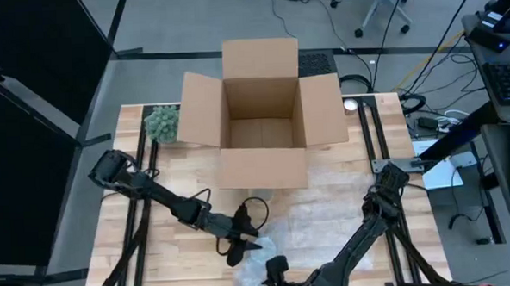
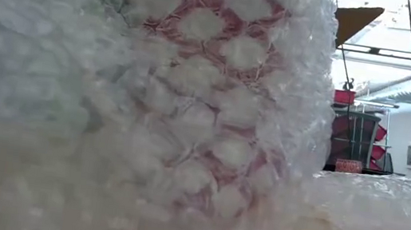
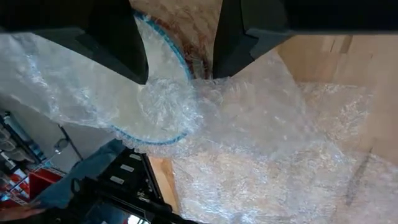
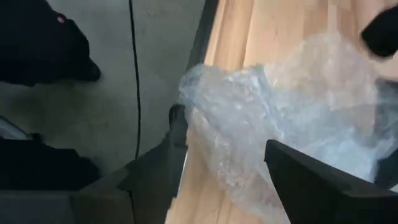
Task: Wrap mug
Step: Wrap the red patterned mug with bubble wrap
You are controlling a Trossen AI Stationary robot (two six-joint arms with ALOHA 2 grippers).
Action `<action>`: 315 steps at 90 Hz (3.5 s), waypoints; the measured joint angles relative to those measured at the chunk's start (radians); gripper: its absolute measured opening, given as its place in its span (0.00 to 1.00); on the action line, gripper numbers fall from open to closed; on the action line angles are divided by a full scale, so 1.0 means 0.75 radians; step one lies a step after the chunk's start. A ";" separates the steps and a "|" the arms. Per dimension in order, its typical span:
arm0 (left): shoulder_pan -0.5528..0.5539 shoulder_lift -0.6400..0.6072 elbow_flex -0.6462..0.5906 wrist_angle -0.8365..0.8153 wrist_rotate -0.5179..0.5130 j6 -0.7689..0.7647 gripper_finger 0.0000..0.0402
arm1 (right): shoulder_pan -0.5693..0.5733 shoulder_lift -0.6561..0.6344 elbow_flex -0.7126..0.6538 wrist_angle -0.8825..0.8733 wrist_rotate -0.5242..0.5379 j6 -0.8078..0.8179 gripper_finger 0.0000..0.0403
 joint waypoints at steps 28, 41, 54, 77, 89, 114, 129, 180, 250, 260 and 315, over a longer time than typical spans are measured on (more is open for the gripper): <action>-0.001 0.000 0.000 0.000 0.000 0.000 0.41 | -0.040 0.023 -0.003 0.001 -0.003 -0.063 0.60; -0.001 0.000 0.000 0.001 0.000 0.000 0.41 | -0.041 0.023 -0.003 -0.010 -0.013 -0.136 0.60; -0.001 0.000 0.000 0.000 0.000 0.000 0.41 | -0.058 0.023 -0.003 -0.028 0.021 -0.150 0.60; 0.000 0.000 0.001 0.001 0.001 -0.001 0.41 | -0.146 0.031 -0.002 -0.185 -0.110 0.000 0.60; 0.000 0.000 0.001 0.002 0.001 -0.001 0.41 | -0.166 0.064 -0.003 -0.220 -0.173 0.060 0.60; 0.001 0.001 0.002 0.011 0.001 -0.005 0.41 | -0.195 0.150 0.003 -0.269 -0.238 0.188 0.60; 0.001 0.001 0.006 0.016 0.009 -0.002 0.41 | -0.194 0.148 0.000 -0.260 -0.219 0.191 0.60; -0.061 -0.415 0.090 -0.709 -0.141 0.005 0.41 | -0.195 0.151 -0.004 -0.253 -0.208 0.204 0.60; -0.457 -0.061 0.023 -0.817 -0.195 -0.184 0.41 | -0.197 0.154 -0.007 -0.246 -0.220 0.180 0.60; -0.417 0.018 0.025 -0.688 -0.213 -0.165 0.41 | -0.197 0.154 -0.007 -0.244 -0.220 0.187 0.60; -0.390 0.103 -0.013 -0.169 -0.237 0.044 0.41 | -0.206 0.154 -0.007 -0.243 -0.214 0.176 0.60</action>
